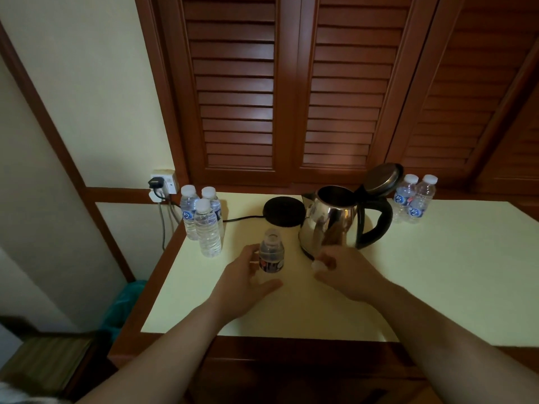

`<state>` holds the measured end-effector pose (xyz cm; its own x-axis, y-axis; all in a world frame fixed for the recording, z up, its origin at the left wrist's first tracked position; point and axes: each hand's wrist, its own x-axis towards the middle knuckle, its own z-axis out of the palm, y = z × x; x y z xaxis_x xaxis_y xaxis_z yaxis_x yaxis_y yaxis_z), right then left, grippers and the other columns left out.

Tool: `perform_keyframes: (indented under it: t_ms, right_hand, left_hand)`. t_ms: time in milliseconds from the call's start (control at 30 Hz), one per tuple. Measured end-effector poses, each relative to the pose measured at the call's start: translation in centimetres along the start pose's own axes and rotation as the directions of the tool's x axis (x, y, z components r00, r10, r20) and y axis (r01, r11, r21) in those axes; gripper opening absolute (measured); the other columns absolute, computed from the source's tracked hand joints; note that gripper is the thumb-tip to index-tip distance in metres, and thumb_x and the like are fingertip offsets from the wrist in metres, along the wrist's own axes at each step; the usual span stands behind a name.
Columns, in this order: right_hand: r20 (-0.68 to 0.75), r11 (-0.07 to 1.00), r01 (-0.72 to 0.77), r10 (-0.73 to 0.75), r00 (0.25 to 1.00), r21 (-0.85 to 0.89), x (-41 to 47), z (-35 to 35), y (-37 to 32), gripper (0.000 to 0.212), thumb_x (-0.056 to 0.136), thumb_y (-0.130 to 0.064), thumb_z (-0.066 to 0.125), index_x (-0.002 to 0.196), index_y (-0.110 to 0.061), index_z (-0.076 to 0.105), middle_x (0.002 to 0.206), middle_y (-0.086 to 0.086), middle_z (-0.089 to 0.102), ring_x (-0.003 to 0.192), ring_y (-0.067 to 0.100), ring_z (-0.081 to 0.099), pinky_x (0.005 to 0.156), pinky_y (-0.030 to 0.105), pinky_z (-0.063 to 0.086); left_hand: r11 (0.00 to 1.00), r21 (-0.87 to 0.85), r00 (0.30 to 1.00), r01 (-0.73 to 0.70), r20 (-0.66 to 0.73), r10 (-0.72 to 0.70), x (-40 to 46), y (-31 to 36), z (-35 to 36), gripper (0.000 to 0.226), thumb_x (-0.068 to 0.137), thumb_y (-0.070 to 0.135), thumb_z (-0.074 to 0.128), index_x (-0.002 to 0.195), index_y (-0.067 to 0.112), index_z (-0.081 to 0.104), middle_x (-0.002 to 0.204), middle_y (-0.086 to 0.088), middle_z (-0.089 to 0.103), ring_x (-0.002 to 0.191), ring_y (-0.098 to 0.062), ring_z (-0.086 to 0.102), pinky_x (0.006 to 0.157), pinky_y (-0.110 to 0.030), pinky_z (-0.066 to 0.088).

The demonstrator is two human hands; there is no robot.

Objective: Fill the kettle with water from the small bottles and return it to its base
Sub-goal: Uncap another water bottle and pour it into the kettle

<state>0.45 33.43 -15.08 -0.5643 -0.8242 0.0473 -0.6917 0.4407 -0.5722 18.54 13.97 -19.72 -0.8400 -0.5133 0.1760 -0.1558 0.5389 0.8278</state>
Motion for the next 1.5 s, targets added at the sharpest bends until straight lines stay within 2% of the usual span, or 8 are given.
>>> perform_keyframes:
  t_ms: [167, 400, 533, 600, 733, 967, 1100, 1500]
  right_hand:
    - [0.032, 0.989, -0.059, 0.064, 0.997, -0.139, -0.7, 2.5, 2.8, 0.047, 0.092, -0.041, 0.070, 0.134, -0.024, 0.060, 0.122, -0.005, 0.054, 0.108, 0.010, 0.052, 0.092, 0.024, 0.045]
    - [-0.170, 0.933, -0.202, 0.156, 0.973, -0.298, -2.2, 1.0, 7.2, 0.089, 0.071, -0.092, 0.049, 0.139, -0.035, 0.049, 0.142, -0.006, 0.050, 0.129, 0.019, 0.044, 0.106, 0.042, 0.041]
    - [-0.001, 0.873, -0.286, 0.311, 0.950, -0.395, -2.7, 0.6, 8.9, 0.123, 0.061, -0.107, 0.031, 0.161, -0.040, 0.010, 0.173, 0.007, 0.003, 0.158, 0.030, 0.004, 0.126, 0.053, 0.007]
    - [0.028, 0.868, -0.277, 0.316, 0.948, -0.413, -2.6, 0.9, 8.9, 0.126, 0.060, -0.109, 0.023, 0.163, -0.041, 0.000, 0.173, 0.009, -0.009, 0.159, 0.030, -0.007, 0.127, 0.054, -0.002]
    - [0.032, 0.870, -0.264, 0.304, 0.952, -0.416, -2.9, 0.8, 8.8, 0.124, 0.061, -0.109, 0.019, 0.163, -0.041, -0.004, 0.173, 0.008, -0.014, 0.159, 0.028, -0.013, 0.127, 0.054, -0.005]
    - [0.016, 0.886, -0.250, 0.278, 0.960, -0.391, -3.1, 0.8, 9.2, 0.122, 0.063, -0.107, 0.020, 0.164, -0.040, 0.000, 0.173, 0.007, -0.012, 0.159, 0.028, -0.013, 0.127, 0.054, -0.006]
    - [0.003, 0.886, -0.251, 0.274, 0.962, -0.391, -3.0, 0.8, 9.4, 0.118, 0.067, -0.105, 0.023, 0.164, -0.039, 0.004, 0.173, 0.007, -0.008, 0.159, 0.028, -0.010, 0.127, 0.054, -0.004]
    - [0.002, 0.892, -0.244, 0.264, 0.964, -0.380, -2.9, 0.8, 9.6, 0.113, 0.070, -0.103, 0.022, 0.163, -0.040, 0.005, 0.174, 0.008, -0.006, 0.159, 0.029, -0.007, 0.127, 0.054, -0.003]
  left_hand:
    - [0.998, -0.068, 0.994, -0.009, -0.109, 0.002, 0.2, 1.0, 1.0, 0.061, 0.080, 0.040, 0.087, 0.131, 0.036, 0.053, 0.113, 0.023, 0.070, 0.101, 0.006, 0.067, 0.083, -0.010, 0.051]
    - [1.000, -0.020, 0.979, -0.012, -0.203, 0.008, 2.1, 2.4, 1.2, 0.055, 0.078, 0.041, 0.088, 0.123, 0.030, 0.060, 0.106, 0.015, 0.073, 0.093, 0.001, 0.069, 0.079, -0.020, 0.057]
    - [0.997, 0.014, 0.961, -0.071, -0.266, 0.072, 5.2, 5.1, 0.1, 0.046, 0.080, 0.038, 0.087, 0.114, 0.030, 0.058, 0.099, 0.014, 0.071, 0.089, -0.004, 0.069, 0.076, -0.032, 0.059]
    - [0.993, 0.014, 0.959, -0.115, -0.259, 0.115, 7.1, 6.7, -0.5, 0.043, 0.081, 0.038, 0.085, 0.114, 0.029, 0.059, 0.101, 0.012, 0.072, 0.087, -0.004, 0.070, 0.073, -0.032, 0.059]
    - [0.979, 0.073, 0.968, -0.189, -0.155, 0.198, 10.2, 9.4, -1.7, 0.043, 0.086, 0.032, 0.083, 0.121, 0.028, 0.058, 0.102, 0.021, 0.068, 0.087, 0.013, 0.064, 0.065, -0.005, 0.045]
    - [0.897, 0.350, 0.961, -0.269, 0.042, 0.272, 13.3, 10.4, -2.6, 0.060, 0.085, 0.050, 0.078, 0.139, 0.038, 0.055, 0.112, 0.002, 0.060, 0.104, -0.017, 0.058, 0.088, -0.034, 0.048]
    - [0.889, 0.376, 0.966, -0.260, 0.099, 0.241, 14.0, 10.8, -3.1, 0.061, 0.080, 0.050, 0.082, 0.136, 0.048, 0.057, 0.100, 0.004, 0.051, 0.097, -0.013, 0.052, 0.085, -0.030, 0.045]
    - [0.754, 0.574, 0.946, -0.320, 0.240, 0.218, 16.0, 13.2, -5.2, 0.069, 0.082, 0.051, 0.081, 0.145, 0.046, 0.052, 0.097, 0.006, 0.040, 0.095, -0.016, 0.048, 0.085, -0.031, 0.038]
